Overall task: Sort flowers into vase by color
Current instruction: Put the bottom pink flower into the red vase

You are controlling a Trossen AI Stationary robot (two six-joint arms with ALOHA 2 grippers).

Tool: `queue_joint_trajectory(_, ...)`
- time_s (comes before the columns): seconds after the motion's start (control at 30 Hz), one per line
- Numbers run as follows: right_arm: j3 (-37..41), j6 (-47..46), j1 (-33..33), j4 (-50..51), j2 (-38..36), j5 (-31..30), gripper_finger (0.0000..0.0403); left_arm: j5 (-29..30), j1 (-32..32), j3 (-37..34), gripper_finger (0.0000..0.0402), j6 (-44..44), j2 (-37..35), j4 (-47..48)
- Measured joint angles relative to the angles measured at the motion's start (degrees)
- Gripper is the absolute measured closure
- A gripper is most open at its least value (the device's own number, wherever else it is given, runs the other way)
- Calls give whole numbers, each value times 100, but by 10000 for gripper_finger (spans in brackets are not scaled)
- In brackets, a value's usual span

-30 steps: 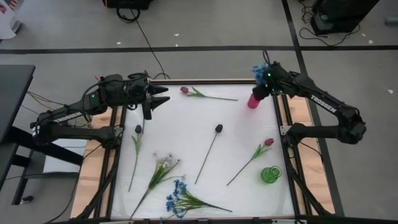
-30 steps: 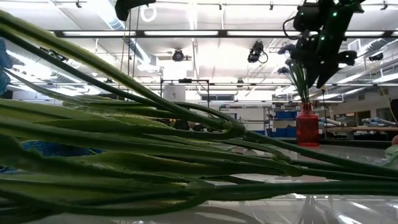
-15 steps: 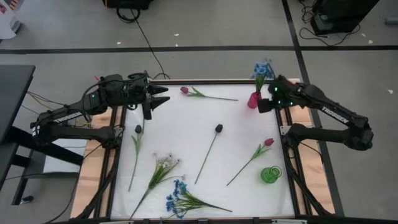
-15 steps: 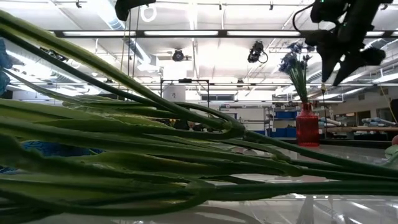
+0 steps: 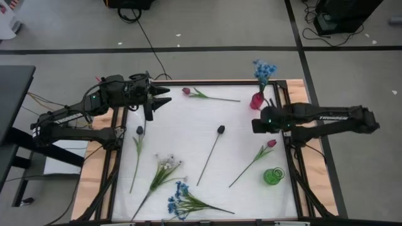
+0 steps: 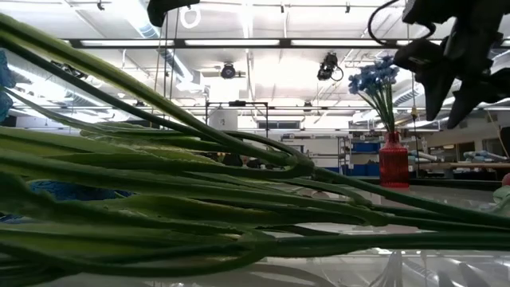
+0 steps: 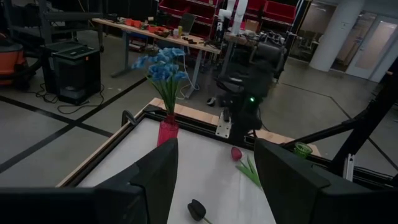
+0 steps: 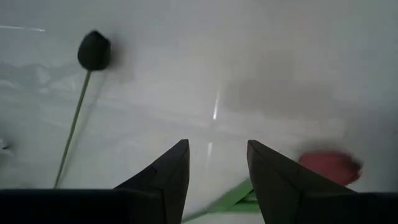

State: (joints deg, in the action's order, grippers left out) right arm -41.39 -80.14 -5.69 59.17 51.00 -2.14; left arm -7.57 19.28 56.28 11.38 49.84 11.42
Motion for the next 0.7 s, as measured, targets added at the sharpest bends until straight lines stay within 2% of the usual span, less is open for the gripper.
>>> queue_joint_trajectory(0.37, 0, -2595, 2002, -440, 1213, 238, 234, 0, -1, -1, 184, 0, 0, -2)
queue_joint_trajectory(0.7, 0, -4226, 2804, -1045, 2399, 328, 234, 0, -2, -1, 184, 0, 0, 0)
